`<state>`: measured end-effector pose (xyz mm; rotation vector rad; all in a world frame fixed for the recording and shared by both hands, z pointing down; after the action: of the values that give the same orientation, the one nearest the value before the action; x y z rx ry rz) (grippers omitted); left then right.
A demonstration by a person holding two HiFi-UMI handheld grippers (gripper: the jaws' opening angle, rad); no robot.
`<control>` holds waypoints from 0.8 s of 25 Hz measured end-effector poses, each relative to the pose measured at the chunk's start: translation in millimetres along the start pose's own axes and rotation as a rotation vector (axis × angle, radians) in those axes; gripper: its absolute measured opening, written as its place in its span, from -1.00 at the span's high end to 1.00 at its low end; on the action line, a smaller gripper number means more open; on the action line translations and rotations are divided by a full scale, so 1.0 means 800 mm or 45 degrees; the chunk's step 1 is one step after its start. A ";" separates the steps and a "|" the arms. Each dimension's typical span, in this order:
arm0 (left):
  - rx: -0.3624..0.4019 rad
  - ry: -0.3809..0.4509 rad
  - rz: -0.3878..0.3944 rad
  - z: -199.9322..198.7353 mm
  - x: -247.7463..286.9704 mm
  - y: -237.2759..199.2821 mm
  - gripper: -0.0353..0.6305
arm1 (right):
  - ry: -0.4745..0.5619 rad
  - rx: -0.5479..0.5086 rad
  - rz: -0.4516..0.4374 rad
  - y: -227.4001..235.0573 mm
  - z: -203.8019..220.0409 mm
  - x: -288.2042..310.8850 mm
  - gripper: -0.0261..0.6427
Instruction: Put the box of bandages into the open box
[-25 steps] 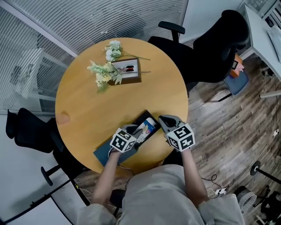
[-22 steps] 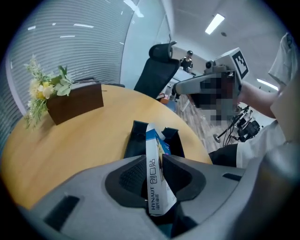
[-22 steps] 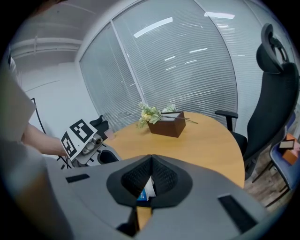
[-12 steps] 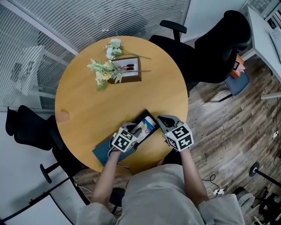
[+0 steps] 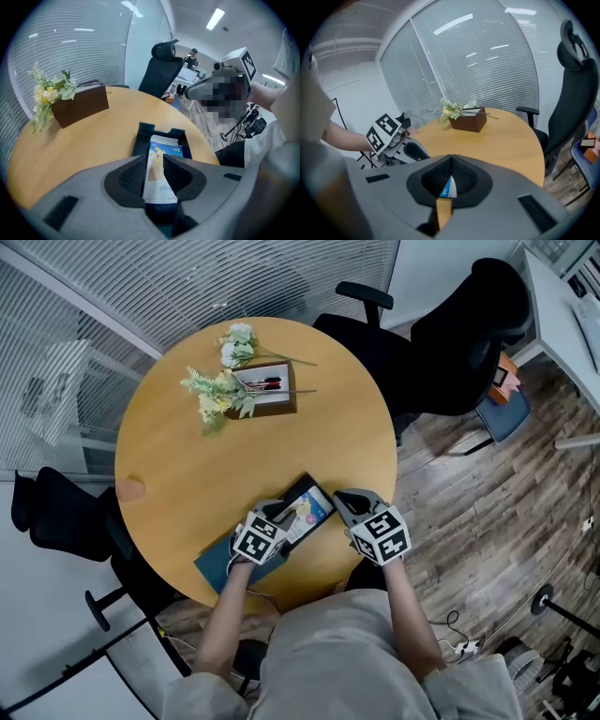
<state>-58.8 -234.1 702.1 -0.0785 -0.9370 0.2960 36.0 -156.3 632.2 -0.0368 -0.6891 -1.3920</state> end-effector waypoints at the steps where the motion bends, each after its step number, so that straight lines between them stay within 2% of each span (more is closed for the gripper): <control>1: -0.007 0.009 -0.007 -0.001 -0.002 -0.001 0.58 | -0.006 -0.006 -0.008 0.000 0.000 0.001 0.93; 9: -0.132 0.078 -0.126 -0.001 -0.035 -0.004 0.58 | -0.084 -0.087 -0.125 -0.013 -0.004 0.019 0.93; 15: -0.274 0.189 -0.287 -0.005 -0.073 0.000 0.58 | -0.158 -0.210 -0.300 -0.041 -0.007 0.032 0.93; 20: -0.433 0.284 -0.432 0.000 -0.097 0.010 0.58 | -0.236 -0.320 -0.457 -0.061 -0.002 0.040 0.93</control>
<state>-104.1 -248.3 639.7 -0.2569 -0.7553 -0.1856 -7.2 -195.4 627.7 -0.2540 -0.6918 -1.8327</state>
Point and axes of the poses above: the fingertips, and each gripper's own axes: x forward along the fingers, y to its right, z out of its underside, the point moved 1 cm from there along -x, backward along the fingers, and after that the axes turned 7 degrees about y, right-handed, at the moved point
